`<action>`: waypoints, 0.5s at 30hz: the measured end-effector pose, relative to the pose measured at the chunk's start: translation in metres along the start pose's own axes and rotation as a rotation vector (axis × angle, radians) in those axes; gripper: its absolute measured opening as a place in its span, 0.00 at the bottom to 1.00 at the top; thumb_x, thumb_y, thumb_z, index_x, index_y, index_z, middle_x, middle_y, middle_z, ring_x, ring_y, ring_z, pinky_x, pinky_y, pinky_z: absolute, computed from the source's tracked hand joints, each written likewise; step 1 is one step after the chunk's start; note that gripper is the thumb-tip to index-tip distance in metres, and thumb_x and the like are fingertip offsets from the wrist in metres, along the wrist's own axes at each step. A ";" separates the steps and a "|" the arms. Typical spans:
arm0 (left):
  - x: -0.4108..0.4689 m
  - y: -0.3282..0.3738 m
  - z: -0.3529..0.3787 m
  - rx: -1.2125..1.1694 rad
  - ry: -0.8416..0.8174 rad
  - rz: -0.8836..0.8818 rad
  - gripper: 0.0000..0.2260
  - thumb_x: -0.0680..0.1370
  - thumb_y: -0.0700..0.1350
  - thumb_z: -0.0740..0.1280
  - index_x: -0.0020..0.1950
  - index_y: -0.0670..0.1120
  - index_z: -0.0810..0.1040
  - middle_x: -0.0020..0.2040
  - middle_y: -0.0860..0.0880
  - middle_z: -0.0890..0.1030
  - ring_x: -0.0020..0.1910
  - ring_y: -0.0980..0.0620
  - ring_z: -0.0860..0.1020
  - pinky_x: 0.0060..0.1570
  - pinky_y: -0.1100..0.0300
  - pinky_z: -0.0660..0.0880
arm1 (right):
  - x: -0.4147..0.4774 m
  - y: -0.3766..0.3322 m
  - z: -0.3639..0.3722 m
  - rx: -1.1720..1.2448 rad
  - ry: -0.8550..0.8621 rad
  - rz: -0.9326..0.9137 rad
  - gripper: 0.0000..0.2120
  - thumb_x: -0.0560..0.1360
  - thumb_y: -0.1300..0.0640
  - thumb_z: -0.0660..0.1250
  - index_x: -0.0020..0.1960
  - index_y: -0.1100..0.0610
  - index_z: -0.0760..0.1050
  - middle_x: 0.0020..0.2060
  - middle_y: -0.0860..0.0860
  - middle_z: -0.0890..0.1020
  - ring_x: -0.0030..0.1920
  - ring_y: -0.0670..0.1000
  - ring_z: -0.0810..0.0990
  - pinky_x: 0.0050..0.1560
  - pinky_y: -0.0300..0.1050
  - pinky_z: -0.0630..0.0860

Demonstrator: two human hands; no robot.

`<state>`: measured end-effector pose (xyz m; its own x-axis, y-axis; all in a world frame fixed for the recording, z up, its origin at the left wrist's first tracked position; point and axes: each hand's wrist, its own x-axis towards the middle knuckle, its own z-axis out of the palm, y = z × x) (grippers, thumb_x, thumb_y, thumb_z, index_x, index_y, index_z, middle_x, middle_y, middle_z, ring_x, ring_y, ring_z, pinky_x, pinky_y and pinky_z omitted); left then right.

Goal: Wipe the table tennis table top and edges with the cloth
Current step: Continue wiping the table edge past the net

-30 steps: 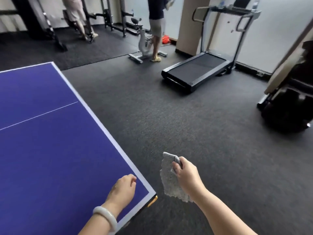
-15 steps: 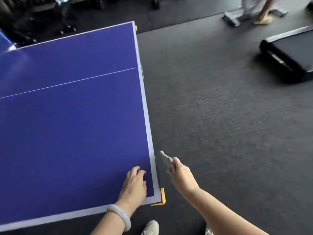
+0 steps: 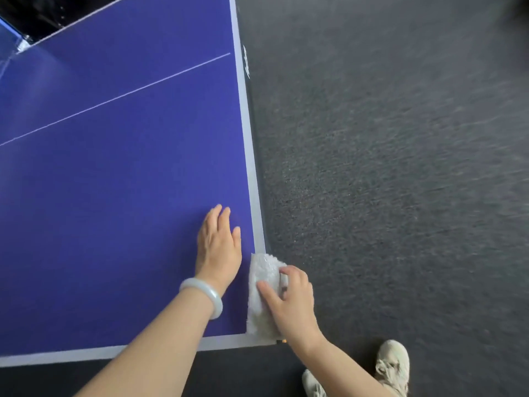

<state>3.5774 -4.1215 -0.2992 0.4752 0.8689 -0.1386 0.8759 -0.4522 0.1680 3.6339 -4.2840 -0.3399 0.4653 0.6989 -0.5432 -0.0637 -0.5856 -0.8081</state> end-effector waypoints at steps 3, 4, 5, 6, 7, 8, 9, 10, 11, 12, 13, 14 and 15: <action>0.022 -0.002 0.014 0.053 0.029 0.042 0.25 0.84 0.48 0.55 0.80 0.42 0.57 0.80 0.44 0.55 0.79 0.45 0.53 0.77 0.50 0.51 | -0.010 -0.004 0.018 0.007 0.024 -0.076 0.31 0.82 0.44 0.60 0.79 0.54 0.56 0.77 0.48 0.63 0.76 0.51 0.63 0.75 0.49 0.59; 0.023 -0.003 0.019 0.047 0.053 0.050 0.25 0.84 0.48 0.55 0.80 0.42 0.57 0.80 0.44 0.55 0.80 0.45 0.52 0.78 0.50 0.50 | -0.014 -0.003 0.025 0.062 0.031 -0.089 0.32 0.82 0.45 0.60 0.81 0.54 0.53 0.77 0.48 0.62 0.76 0.49 0.62 0.76 0.49 0.60; 0.024 -0.005 0.024 0.038 0.086 0.055 0.25 0.84 0.48 0.55 0.79 0.42 0.58 0.80 0.44 0.56 0.80 0.45 0.52 0.78 0.50 0.50 | -0.019 -0.003 0.030 0.076 0.043 -0.089 0.33 0.82 0.45 0.59 0.81 0.53 0.50 0.78 0.47 0.61 0.77 0.47 0.61 0.76 0.48 0.59; 0.024 -0.006 0.028 0.024 0.117 0.059 0.24 0.83 0.47 0.55 0.79 0.42 0.59 0.80 0.45 0.57 0.80 0.46 0.53 0.78 0.50 0.50 | -0.020 -0.001 0.033 0.068 0.061 -0.081 0.33 0.82 0.44 0.58 0.81 0.52 0.49 0.79 0.46 0.60 0.77 0.46 0.60 0.76 0.47 0.59; 0.024 -0.008 0.031 0.014 0.132 0.058 0.24 0.83 0.47 0.55 0.79 0.43 0.59 0.80 0.45 0.57 0.79 0.46 0.53 0.78 0.50 0.50 | -0.019 0.000 0.035 0.063 0.072 -0.074 0.33 0.82 0.44 0.58 0.81 0.51 0.49 0.79 0.46 0.60 0.77 0.44 0.60 0.77 0.47 0.59; 0.023 -0.010 0.031 0.010 0.136 0.059 0.24 0.83 0.47 0.55 0.79 0.43 0.59 0.80 0.45 0.57 0.79 0.46 0.53 0.78 0.50 0.50 | -0.015 -0.002 0.035 0.075 0.074 -0.064 0.32 0.82 0.44 0.57 0.81 0.51 0.50 0.78 0.45 0.61 0.77 0.43 0.60 0.77 0.45 0.58; 0.024 -0.012 0.031 0.004 0.139 0.064 0.24 0.83 0.47 0.55 0.79 0.43 0.59 0.80 0.45 0.57 0.80 0.47 0.53 0.78 0.50 0.49 | -0.008 -0.005 0.033 0.107 0.073 -0.067 0.31 0.83 0.44 0.57 0.81 0.51 0.51 0.78 0.45 0.61 0.77 0.42 0.59 0.77 0.44 0.57; 0.025 -0.012 0.030 -0.005 0.141 0.070 0.24 0.83 0.47 0.55 0.79 0.43 0.59 0.80 0.46 0.57 0.80 0.47 0.53 0.78 0.50 0.49 | 0.003 -0.012 0.030 0.149 0.067 -0.084 0.30 0.83 0.45 0.57 0.81 0.52 0.52 0.78 0.46 0.62 0.76 0.41 0.60 0.77 0.42 0.56; 0.026 -0.012 0.029 -0.016 0.140 0.072 0.24 0.84 0.46 0.55 0.79 0.43 0.59 0.80 0.46 0.56 0.80 0.47 0.52 0.78 0.50 0.49 | 0.017 -0.020 0.026 0.197 0.056 -0.107 0.29 0.83 0.47 0.57 0.81 0.53 0.53 0.77 0.47 0.63 0.76 0.42 0.60 0.78 0.42 0.56; 0.026 -0.011 0.029 -0.022 0.135 0.070 0.24 0.84 0.46 0.55 0.79 0.43 0.59 0.80 0.46 0.56 0.80 0.48 0.52 0.78 0.51 0.48 | 0.032 -0.028 0.023 0.240 0.038 -0.126 0.29 0.84 0.49 0.57 0.81 0.54 0.53 0.77 0.48 0.63 0.77 0.43 0.60 0.78 0.43 0.56; 0.025 -0.011 0.028 -0.025 0.131 0.067 0.24 0.84 0.46 0.54 0.79 0.43 0.59 0.81 0.46 0.55 0.80 0.48 0.51 0.78 0.51 0.47 | 0.045 -0.036 0.019 0.268 0.017 -0.145 0.28 0.84 0.50 0.57 0.81 0.55 0.53 0.78 0.49 0.62 0.77 0.44 0.59 0.78 0.45 0.56; 0.024 -0.010 0.028 -0.028 0.130 0.065 0.24 0.84 0.46 0.54 0.79 0.43 0.59 0.81 0.47 0.55 0.80 0.48 0.51 0.78 0.52 0.47 | 0.055 -0.040 0.016 0.281 0.000 -0.162 0.29 0.84 0.51 0.57 0.81 0.55 0.52 0.79 0.49 0.60 0.78 0.45 0.57 0.79 0.47 0.55; 0.024 -0.010 0.028 -0.030 0.129 0.063 0.24 0.84 0.46 0.54 0.79 0.43 0.59 0.81 0.46 0.55 0.80 0.48 0.51 0.78 0.52 0.47 | 0.058 -0.040 0.016 0.282 -0.011 -0.175 0.29 0.84 0.51 0.57 0.81 0.54 0.50 0.79 0.48 0.58 0.79 0.44 0.55 0.79 0.47 0.53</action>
<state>3.5822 -4.1021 -0.3315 0.5132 0.8583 -0.0007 0.8408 -0.5025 0.2015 3.6494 -4.2136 -0.3429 0.4816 0.7841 -0.3914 -0.2263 -0.3202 -0.9199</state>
